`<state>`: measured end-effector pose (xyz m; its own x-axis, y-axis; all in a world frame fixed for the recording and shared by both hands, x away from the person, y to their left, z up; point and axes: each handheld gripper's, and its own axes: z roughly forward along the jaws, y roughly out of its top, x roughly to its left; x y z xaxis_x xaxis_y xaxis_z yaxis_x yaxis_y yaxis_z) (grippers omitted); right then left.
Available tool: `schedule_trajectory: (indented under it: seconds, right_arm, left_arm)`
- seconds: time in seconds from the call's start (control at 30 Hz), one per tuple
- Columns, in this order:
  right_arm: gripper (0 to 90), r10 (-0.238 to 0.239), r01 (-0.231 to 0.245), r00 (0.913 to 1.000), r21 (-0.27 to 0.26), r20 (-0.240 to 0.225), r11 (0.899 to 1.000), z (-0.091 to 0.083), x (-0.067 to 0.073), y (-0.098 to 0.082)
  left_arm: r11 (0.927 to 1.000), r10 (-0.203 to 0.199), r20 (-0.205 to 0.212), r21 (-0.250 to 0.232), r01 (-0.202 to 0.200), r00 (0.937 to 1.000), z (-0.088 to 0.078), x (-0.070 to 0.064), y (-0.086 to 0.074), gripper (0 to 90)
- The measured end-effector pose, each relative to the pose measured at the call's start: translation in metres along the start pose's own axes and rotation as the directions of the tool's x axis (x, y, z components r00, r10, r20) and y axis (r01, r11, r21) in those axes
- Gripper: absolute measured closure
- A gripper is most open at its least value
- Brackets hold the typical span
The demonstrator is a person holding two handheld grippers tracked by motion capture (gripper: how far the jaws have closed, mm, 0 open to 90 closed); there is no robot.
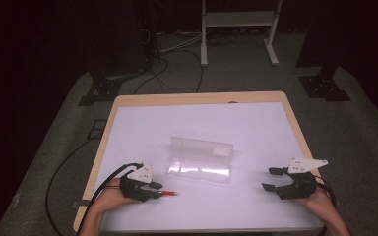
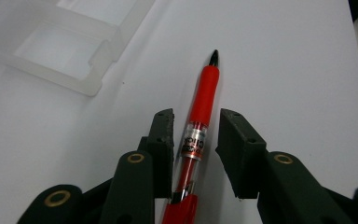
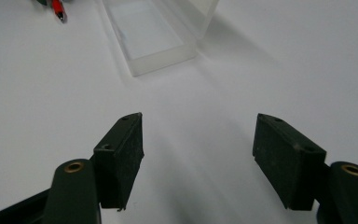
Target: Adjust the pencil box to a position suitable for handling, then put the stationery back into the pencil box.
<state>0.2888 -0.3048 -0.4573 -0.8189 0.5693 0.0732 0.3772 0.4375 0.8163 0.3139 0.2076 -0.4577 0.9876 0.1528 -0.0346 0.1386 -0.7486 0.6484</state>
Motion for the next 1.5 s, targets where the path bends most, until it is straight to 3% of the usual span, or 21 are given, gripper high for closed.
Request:
schedule_trajectory:
  seconds: [0.53,0.87,1.2,1.5]
  right_arm:
    - [32.6,-0.005,0.006,0.9999,-0.04,0.015,0.999,-0.005,0.002,0.001]
    - [31.8,-0.004,0.004,0.9999,-0.025,0.01,1.0,-0.001,0.001,0.0]
    - [31.7,0.003,-0.003,1.0,-0.016,0.006,1.0,0.002,0.0,-0.004]
    - [31.7,0.003,-0.003,1.0,-0.026,0.009,1.0,0.001,-0.002,-0.003]
  left_arm:
    - [0.9999,0.006,0.021,0.01,-0.006,0.9998,0.001,0.006,-0.002,78.4]
    - [0.9999,0.01,0.032,0.014,-0.01,0.9995,0.0,0.006,-0.002,79.1]
    - [0.9997,-0.006,0.034,-0.021,0.006,0.9994,-0.006,0.005,0.001,79.0]
    - [0.9995,0.01,0.024,-0.029,-0.009,0.9997,-0.015,0.007,0.016,79.1]
